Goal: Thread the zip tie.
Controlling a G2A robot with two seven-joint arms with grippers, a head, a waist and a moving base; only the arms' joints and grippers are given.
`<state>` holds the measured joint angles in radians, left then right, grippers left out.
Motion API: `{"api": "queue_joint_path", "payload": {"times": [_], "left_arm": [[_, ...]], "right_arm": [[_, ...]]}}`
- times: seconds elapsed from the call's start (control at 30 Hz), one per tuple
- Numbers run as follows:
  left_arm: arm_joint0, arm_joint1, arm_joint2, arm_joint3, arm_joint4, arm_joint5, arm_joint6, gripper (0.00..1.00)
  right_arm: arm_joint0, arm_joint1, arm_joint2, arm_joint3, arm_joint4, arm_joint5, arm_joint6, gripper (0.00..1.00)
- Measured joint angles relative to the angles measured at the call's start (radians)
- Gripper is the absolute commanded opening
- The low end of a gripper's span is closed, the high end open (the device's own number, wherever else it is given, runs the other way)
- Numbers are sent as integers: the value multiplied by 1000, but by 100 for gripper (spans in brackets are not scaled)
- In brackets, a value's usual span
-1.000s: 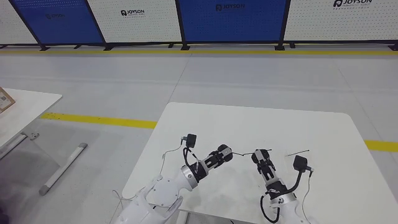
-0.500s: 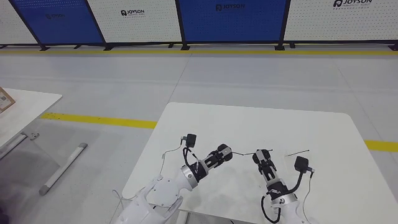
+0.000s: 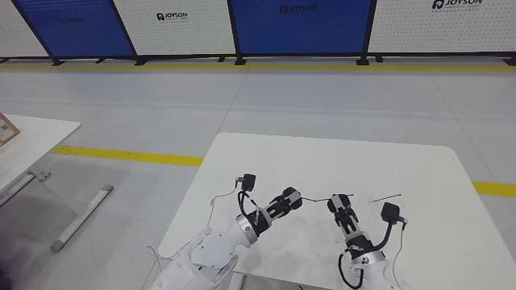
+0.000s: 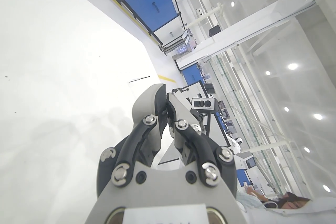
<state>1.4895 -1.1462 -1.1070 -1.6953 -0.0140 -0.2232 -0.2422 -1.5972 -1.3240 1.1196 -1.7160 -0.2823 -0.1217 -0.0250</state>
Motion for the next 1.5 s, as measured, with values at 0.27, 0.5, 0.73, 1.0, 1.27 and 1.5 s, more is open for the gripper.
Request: {"api": "queue_joint_path", "payload": {"times": [0.27,0.5,0.73,1.0,1.27,1.5], "left_arm": [[-3,-1,2,3,-1,-2,0,0],[-2,-1,1,4,-3,-6,1,0],[-1,-1,0,4,-4,-6,-1,0],[-2,-1,2,5,-4,-6,-6,0],[1,-1,1,1,-5,-14,-3,0],[8,-1,-1,-6,-4,-24,-2,0]], "right_arm": [[2,-3,-3,2,-8,11,2,0],[3,-4,-2,3,-11,14,5,0],[-3,-5,5,0,-7,5,2,0],[-5,-6,8,-1,-9,8,6,0],[2,-9,-3,0,-19,25,18,0],[3,-11,-5,2,-8,16,29,0]]}}
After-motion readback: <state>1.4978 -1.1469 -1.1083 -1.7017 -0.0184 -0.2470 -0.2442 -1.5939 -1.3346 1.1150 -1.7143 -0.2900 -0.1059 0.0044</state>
